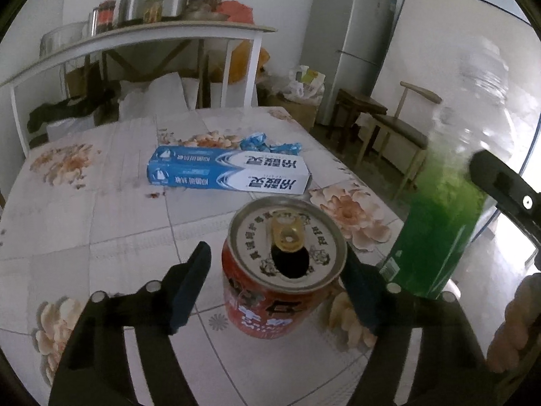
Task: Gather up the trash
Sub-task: 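Lift the red can upright with the left gripper while the right gripper holds the bottle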
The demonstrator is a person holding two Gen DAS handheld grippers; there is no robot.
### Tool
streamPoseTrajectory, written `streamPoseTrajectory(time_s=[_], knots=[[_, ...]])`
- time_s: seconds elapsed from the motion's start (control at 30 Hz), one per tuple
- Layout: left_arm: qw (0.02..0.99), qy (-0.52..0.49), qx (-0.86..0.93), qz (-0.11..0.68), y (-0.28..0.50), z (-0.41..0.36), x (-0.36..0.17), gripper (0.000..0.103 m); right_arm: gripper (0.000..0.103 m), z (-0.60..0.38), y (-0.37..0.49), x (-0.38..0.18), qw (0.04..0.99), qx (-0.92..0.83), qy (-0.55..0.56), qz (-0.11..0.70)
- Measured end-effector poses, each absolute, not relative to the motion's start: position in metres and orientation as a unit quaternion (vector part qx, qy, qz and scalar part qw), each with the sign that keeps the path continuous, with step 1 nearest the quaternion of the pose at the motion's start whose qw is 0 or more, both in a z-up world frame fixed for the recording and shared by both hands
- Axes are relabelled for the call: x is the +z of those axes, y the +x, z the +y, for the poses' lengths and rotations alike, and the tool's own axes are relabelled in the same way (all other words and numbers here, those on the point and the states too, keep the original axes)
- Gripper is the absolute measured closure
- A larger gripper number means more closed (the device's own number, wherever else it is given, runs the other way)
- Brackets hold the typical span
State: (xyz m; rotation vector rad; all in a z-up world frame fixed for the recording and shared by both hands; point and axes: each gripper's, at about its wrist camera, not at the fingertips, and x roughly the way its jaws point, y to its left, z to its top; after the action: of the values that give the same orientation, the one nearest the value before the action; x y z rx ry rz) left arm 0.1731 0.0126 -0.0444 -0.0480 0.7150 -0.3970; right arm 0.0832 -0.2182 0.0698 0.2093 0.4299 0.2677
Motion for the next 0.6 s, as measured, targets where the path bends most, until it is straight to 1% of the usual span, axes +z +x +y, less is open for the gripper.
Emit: streamPoseTrajectory(time_s=[0.2,0.6], knots=[[0.916,-0.019,-0.192,0.353,0.1722,0.0095,-0.0474,0.036,0.039,-0.2196,0.0845,0.0756,0.957,0.133,0.102,0.238],[0.919,-0.023,-0.176,0.351,0.1703,0.0134,-0.0429,0.037,0.040,-0.2133,0.0851,0.0770,0.954,0.129,0.102,0.251]])
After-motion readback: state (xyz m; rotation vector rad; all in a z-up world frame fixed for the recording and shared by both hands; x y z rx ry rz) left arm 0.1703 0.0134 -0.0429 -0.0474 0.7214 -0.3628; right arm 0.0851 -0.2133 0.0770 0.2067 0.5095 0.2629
